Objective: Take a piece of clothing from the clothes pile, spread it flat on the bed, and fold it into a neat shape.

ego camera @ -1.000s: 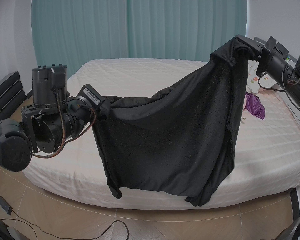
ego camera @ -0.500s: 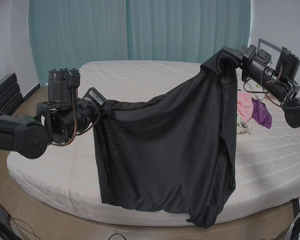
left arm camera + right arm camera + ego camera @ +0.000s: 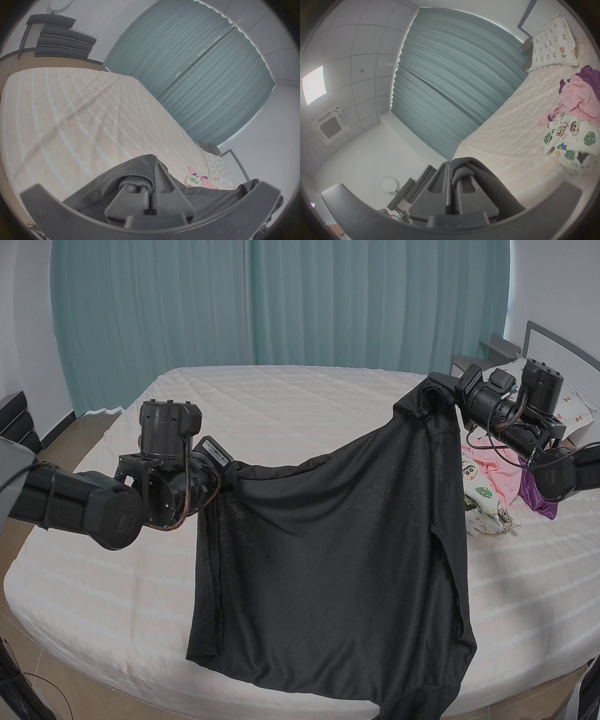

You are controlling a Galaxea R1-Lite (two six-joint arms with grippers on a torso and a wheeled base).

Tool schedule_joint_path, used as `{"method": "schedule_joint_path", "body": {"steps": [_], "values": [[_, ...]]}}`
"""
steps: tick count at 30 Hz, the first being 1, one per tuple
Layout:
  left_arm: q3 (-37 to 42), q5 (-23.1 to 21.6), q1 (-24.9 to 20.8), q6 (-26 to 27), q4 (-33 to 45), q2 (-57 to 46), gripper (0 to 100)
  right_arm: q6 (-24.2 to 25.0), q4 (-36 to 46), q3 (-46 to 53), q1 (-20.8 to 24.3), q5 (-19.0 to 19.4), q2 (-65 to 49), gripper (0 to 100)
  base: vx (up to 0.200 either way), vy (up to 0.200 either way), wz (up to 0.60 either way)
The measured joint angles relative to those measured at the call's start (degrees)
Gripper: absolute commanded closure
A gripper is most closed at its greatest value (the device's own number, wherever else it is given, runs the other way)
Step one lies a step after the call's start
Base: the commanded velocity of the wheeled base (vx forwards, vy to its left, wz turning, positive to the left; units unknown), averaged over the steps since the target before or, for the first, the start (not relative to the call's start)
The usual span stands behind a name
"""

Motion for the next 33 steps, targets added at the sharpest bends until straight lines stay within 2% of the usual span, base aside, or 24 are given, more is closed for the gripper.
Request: {"method": "schedule_joint_path", "body": {"steps": [5,15,16,17,20,24,29,33], "values": [[-0.79,0.00,0.30,-0.12,-0.16,3.47,100,-1.91,-0.22,-0.43,0.17,-2.60,3.17,100,0.000,0.000,0.00],[-3.58,0.00,1.99,-2.85,-0.35,11.41,100,-3.58,-0.46,-7.08,1.96,-13.00,12.87,100,0.000,0.000,0.00],[-3.78,0.00,2.21,-3.01,-0.38,12.11,100,-3.83,-0.46,-8.28,2.21,-14.23,14.06,0,0.000,0.000,0.00],[-3.96,0.00,2.40,-3.15,-0.40,12.65,0,-4.07,-0.44,-9.33,2.43,-15.21,15.10,0,0.000,0.000,0.00],[-4.55,0.00,3.25,-4.39,-0.66,14.45,0,-5.00,-0.27,-13.37,3.22,-17.79,18.80,0,0.000,0.000,0.00],[-6.10,0.05,4.68,-6.88,-0.68,16.64,0,-5.89,0.79,-17.94,3.69,-19.07,23.37,0,0.000,0.000,0.00],[-7.63,0.07,6.81,-7.91,-0.55,19.48,0,-7.98,6.85,-21.42,3.52,-20.49,28.20,0,0.000,0.000,0.00],[-8.22,0.11,8.35,-7.97,-0.55,21.07,0,-10.91,11.53,-23.05,2.17,-23.31,31.10,0,0.000,0.000,0.00]]}}
